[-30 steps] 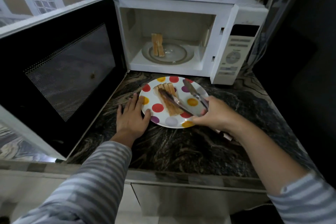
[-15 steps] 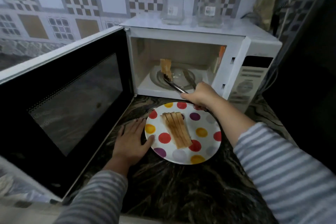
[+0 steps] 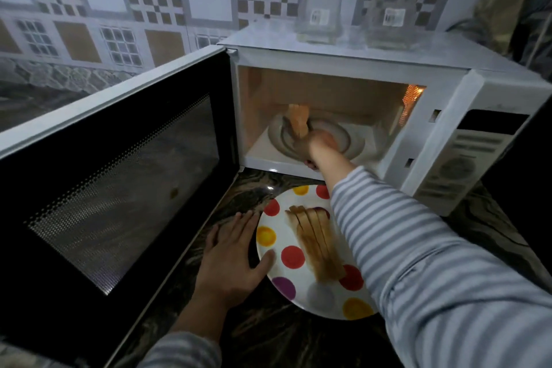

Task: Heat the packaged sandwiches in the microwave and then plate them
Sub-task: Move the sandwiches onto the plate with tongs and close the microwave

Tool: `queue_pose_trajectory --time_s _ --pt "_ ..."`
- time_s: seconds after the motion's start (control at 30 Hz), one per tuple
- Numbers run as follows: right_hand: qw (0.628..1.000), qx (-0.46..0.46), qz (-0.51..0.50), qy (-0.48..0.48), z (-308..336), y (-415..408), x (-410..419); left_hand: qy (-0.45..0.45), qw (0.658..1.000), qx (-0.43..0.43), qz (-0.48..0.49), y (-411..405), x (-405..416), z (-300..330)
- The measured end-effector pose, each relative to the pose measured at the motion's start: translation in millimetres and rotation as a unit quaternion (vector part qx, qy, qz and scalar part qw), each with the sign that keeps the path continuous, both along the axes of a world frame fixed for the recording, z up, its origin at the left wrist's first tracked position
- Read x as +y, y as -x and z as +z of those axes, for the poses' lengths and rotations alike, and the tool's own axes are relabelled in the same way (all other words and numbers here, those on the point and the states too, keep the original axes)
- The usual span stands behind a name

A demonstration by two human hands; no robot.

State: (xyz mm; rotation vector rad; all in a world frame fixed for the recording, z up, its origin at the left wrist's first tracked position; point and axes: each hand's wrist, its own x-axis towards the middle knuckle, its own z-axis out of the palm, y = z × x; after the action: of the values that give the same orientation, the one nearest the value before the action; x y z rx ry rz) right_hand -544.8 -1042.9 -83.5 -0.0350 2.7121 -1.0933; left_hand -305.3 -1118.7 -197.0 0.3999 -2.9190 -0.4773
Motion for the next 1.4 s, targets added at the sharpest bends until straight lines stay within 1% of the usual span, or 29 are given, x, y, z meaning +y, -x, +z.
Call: queue_pose_trajectory --time_s 0.17,0.37,0.5,0.63,0.77,0.83,0.93,1.17,1.4 --pt "0.997 0.060 0.030 -0.039 0.1 -5.2 2.4 0.018 1.000 -0.013 -0.012 -1.5 1.0 2.8" --pt "0.999 0.032 0.027 -0.028 4.0 -8.8 20.6 0.014 1.000 -0.018 -0.013 -1.2 1.9 1.9" --pt "0.997 0.048 0.046 -0.043 12.6 -31.2 53.9 0.001 0.999 -0.029 -0.014 -1.7 2.2 2.4" --pt "0.991 0.088 0.085 -0.059 20.7 -70.3 99.5 0.003 0.999 -0.032 -0.016 0.1 3.2 1.7" --pt "0.992 0.093 0.085 -0.031 20.4 -114.0 148.5 0.013 0.999 -0.032 -0.014 0.9 4.6 0.6" --pt "0.993 0.086 0.081 -0.003 14.9 -132.3 167.1 0.021 0.999 -0.032 -0.010 1.0 5.7 0.0" --pt "0.994 0.077 0.075 0.007 -0.4 -155.2 189.9 0.035 0.999 -0.039 -0.006 2.4 5.6 -0.6" --pt "0.993 0.076 0.075 -0.050 -43.6 -186.4 223.1 0.049 0.998 -0.044 -0.009 4.1 4.2 -2.0" --pt "0.990 0.075 0.085 -0.081 -56.6 -192.6 223.4 0.052 0.998 -0.040 -0.010 5.3 2.9 -3.2"
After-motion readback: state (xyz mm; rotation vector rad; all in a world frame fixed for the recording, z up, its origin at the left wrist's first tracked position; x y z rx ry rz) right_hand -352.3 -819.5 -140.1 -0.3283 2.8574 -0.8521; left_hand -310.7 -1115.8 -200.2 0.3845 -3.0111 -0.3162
